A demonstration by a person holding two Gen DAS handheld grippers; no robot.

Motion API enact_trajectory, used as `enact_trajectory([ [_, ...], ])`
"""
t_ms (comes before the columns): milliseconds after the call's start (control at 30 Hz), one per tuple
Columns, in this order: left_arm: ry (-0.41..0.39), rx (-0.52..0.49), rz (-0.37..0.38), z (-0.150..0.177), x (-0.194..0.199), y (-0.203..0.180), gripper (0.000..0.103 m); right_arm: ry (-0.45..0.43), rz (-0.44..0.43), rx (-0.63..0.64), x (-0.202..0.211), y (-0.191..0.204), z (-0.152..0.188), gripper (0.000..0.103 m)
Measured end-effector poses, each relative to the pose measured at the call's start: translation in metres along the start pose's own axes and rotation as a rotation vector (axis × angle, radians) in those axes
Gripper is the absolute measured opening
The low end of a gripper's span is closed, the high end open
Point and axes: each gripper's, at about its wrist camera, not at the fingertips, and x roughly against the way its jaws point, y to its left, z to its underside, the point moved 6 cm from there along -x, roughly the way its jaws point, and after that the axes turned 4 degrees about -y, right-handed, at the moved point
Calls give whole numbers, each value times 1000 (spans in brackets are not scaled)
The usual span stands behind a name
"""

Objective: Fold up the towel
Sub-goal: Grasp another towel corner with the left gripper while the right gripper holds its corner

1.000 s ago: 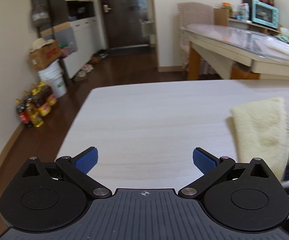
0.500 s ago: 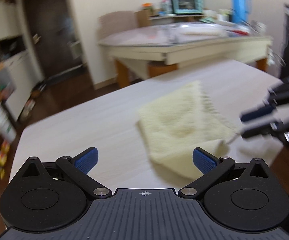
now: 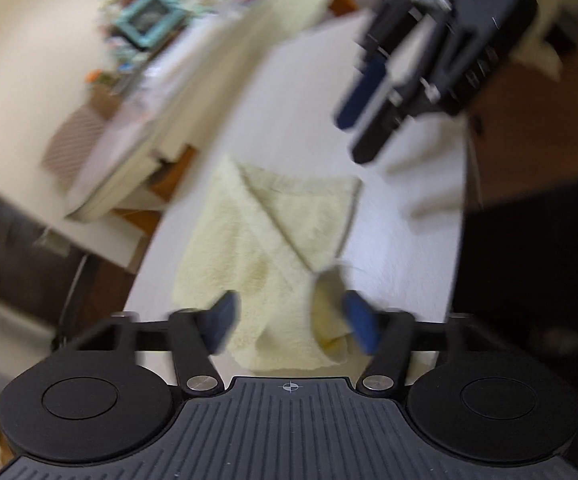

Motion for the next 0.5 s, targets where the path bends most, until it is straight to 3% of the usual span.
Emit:
enact_trajectory([
  [133,18,-151,62,-3,-3,-8,56,-1,-6,-9,-1,2,1,39],
  [267,51,-203,160,1,-6,-16,10,7,1,-23,0,0,4,39],
  [300,54,-186,180,3,-4,-16,8,10,4,-27,0,-2,4,39],
  [400,0,-93,142,2,3,-5,7,12,13,-19,-4,-8,2,39],
  [433,-19,-41,119,2,6,2,7,12,17,-11,-5,-9,0,39],
  [500,-79,164,25,7,16,32,7,10,22,3,-9,-13,-4,39],
])
